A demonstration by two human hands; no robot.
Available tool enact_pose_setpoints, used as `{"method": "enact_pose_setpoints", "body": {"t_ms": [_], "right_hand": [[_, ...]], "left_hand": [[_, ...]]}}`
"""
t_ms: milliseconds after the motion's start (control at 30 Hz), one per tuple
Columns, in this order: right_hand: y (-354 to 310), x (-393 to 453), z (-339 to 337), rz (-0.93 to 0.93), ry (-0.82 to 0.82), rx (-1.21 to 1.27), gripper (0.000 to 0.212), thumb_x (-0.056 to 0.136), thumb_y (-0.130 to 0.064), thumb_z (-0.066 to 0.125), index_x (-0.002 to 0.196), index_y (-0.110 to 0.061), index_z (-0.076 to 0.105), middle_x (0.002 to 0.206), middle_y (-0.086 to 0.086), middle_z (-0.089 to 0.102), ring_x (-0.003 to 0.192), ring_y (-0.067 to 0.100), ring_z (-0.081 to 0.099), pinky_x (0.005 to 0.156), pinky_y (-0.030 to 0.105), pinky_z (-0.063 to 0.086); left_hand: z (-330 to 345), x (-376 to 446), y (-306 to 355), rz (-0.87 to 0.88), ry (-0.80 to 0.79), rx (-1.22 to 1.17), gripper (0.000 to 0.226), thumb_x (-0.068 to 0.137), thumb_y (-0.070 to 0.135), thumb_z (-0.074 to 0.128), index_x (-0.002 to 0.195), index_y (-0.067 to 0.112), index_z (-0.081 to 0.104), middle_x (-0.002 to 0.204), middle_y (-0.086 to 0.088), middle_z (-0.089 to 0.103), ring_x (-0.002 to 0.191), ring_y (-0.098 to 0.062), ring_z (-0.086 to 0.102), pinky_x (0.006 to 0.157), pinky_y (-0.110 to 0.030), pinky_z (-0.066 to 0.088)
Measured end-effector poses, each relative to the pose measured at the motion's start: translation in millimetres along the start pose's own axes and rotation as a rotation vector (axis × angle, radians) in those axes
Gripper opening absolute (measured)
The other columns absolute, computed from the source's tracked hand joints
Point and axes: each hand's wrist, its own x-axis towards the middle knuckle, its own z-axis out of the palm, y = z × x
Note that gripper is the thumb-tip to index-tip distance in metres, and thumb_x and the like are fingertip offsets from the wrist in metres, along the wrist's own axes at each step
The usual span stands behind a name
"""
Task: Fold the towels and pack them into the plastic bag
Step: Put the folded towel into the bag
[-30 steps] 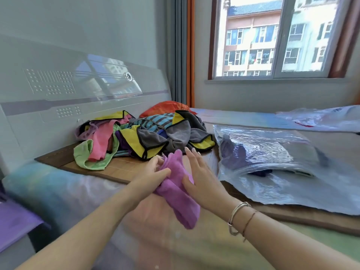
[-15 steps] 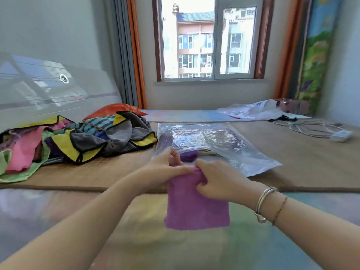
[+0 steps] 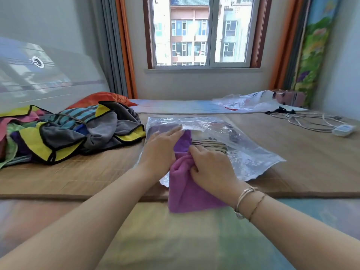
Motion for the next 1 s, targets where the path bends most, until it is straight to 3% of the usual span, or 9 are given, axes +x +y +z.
{"method": "enact_pose_setpoints", "body": {"t_ms": [133, 300, 433, 600, 733, 800, 867, 933, 1000], "right_hand": [[11, 43, 17, 0.241, -0.163, -0.015, 0.024, 0.083, -0.02, 0.05, 0.105, -0.014, 0.056, 0.104, 0.011, 0.066, 0.096, 0.033, 0.064, 0.065, 0.033, 0.037], [69, 76, 45, 0.463, -0.222, -0.107, 0.026, 0.095, -0.011, 0.04, 0.115, -0.008, 0.056, 0.112, 0.015, 0.063, 0.103, 0.034, 0.062, 0.079, 0.037, 0.046], [92, 99, 82, 0.387, -0.204, -0.35, 0.03, 0.099, -0.006, 0.033, 0.122, -0.006, 0.052, 0.118, 0.014, 0.06, 0.105, 0.034, 0.06, 0.079, 0.039, 0.049], [103, 124, 100, 0.244, -0.16, -0.479, 0.03, 0.098, -0.008, 0.04, 0.126, -0.008, 0.049, 0.137, 0.014, 0.045, 0.125, 0.032, 0.045, 0.099, 0.04, 0.041], [119, 133, 120, 0.473, -0.328, -0.474, 0.039, 0.095, -0.016, 0.042, 0.133, -0.007, 0.047, 0.142, 0.014, 0.04, 0.131, 0.032, 0.038, 0.109, 0.043, 0.034], [120, 129, 131, 0.515, -0.307, -0.485, 0.042, 0.095, -0.015, 0.044, 0.135, -0.007, 0.043, 0.139, 0.014, 0.042, 0.127, 0.032, 0.043, 0.105, 0.042, 0.038], [112, 120, 134, 0.403, -0.172, -0.487, 0.036, 0.087, -0.01, 0.058, 0.122, -0.005, 0.049, 0.122, 0.017, 0.054, 0.104, 0.035, 0.057, 0.082, 0.04, 0.05], [101, 105, 132, 0.249, -0.037, -0.493, 0.043, 0.069, -0.006, 0.073, 0.105, -0.006, 0.049, 0.1, 0.018, 0.06, 0.075, 0.035, 0.06, 0.055, 0.035, 0.047], [92, 86, 134, 0.132, 0.061, -0.448, 0.039, 0.066, -0.008, 0.075, 0.097, -0.008, 0.051, 0.092, 0.017, 0.058, 0.071, 0.033, 0.056, 0.052, 0.035, 0.043]], "left_hand": [[-8, 11, -10, 0.048, 0.103, -0.032, 0.057, 0.087, 0.004, 0.045, 0.142, 0.019, 0.048, 0.148, 0.006, 0.045, 0.131, -0.018, 0.047, 0.114, -0.031, 0.024], [5, 14, -22, 0.087, 0.184, 0.005, 0.067, 0.081, -0.008, 0.057, 0.14, 0.021, 0.05, 0.145, 0.008, 0.048, 0.122, -0.019, 0.053, 0.113, -0.032, 0.025], [17, 18, -27, 0.144, 0.195, 0.011, 0.072, 0.072, -0.015, 0.058, 0.136, 0.018, 0.054, 0.139, 0.005, 0.054, 0.114, -0.024, 0.056, 0.104, -0.038, 0.039], [26, 22, -27, 0.157, 0.07, 0.045, 0.087, 0.071, -0.016, 0.051, 0.147, 0.023, 0.037, 0.154, 0.009, 0.035, 0.133, -0.02, 0.039, 0.117, -0.035, 0.023], [28, 26, -26, 0.084, 0.102, -0.113, 0.094, 0.071, -0.02, 0.044, 0.15, 0.028, 0.029, 0.154, 0.022, 0.024, 0.138, -0.014, 0.036, 0.108, -0.029, 0.038], [28, 26, -26, 0.078, 0.118, -0.158, 0.095, 0.071, -0.021, 0.042, 0.15, 0.031, 0.03, 0.152, 0.027, 0.021, 0.137, -0.012, 0.038, 0.095, -0.024, 0.047], [29, 25, -27, 0.092, 0.118, -0.175, 0.095, 0.072, -0.021, 0.042, 0.15, 0.032, 0.03, 0.152, 0.029, 0.02, 0.136, -0.01, 0.039, 0.085, -0.017, 0.046], [30, 23, -29, 0.098, 0.104, -0.194, 0.093, 0.073, -0.021, 0.042, 0.149, 0.032, 0.03, 0.153, 0.028, 0.022, 0.135, -0.009, 0.039, 0.08, -0.008, 0.041], [31, 20, -31, 0.107, 0.088, -0.212, 0.092, 0.074, -0.021, 0.042, 0.149, 0.031, 0.033, 0.153, 0.027, 0.023, 0.129, -0.007, 0.042, 0.072, 0.003, 0.035]]}}
